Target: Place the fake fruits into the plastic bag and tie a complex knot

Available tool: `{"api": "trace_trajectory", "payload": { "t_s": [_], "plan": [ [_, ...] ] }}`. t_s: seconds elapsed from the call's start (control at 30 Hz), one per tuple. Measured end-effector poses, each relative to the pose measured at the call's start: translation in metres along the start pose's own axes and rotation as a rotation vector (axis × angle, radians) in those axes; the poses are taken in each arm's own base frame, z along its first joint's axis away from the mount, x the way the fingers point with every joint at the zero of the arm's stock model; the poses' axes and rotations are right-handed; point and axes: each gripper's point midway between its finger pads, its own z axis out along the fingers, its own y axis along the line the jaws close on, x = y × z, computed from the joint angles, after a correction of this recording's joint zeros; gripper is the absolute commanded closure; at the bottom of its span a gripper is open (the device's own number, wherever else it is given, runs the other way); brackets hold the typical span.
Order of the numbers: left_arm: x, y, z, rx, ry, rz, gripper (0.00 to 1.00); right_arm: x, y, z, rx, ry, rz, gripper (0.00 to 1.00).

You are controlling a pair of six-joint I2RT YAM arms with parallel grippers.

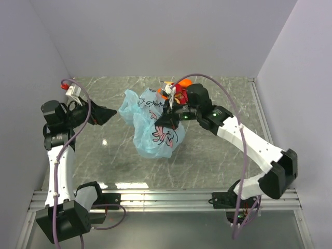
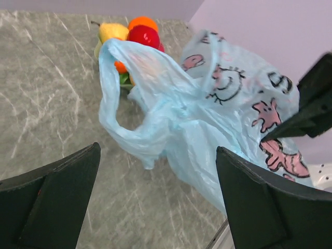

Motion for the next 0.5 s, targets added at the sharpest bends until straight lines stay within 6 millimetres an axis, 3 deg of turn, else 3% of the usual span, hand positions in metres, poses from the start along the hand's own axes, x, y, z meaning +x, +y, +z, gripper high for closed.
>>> {"api": "trace_trajectory", "payload": {
  "t_s": [0.13,0.27,0.4,0.5],
  "plan": [
    [-0.030,-0.010,0.000,-0.005,-0.049,0.024,0.01,-0.007,0.001,-0.019,0.077,-0.041,-0.202,1.00],
    [-0.051,-0.023,-0.001,0.014,-0.094,0.023,0.01,0.007,0.002,-0.030,0.205,-0.074,-0.455,1.00],
    [-0.057,-0.029,-0.002,0.023,-0.099,-0.012,0.01,0.021,0.003,-0.028,0.330,-0.140,-0.743,1.00],
    [-0.054,-0.030,-0.002,0.029,-0.088,-0.041,0.01,0.028,-0.013,-0.029,0.457,-0.173,-0.907,1.00]
  ]
}}
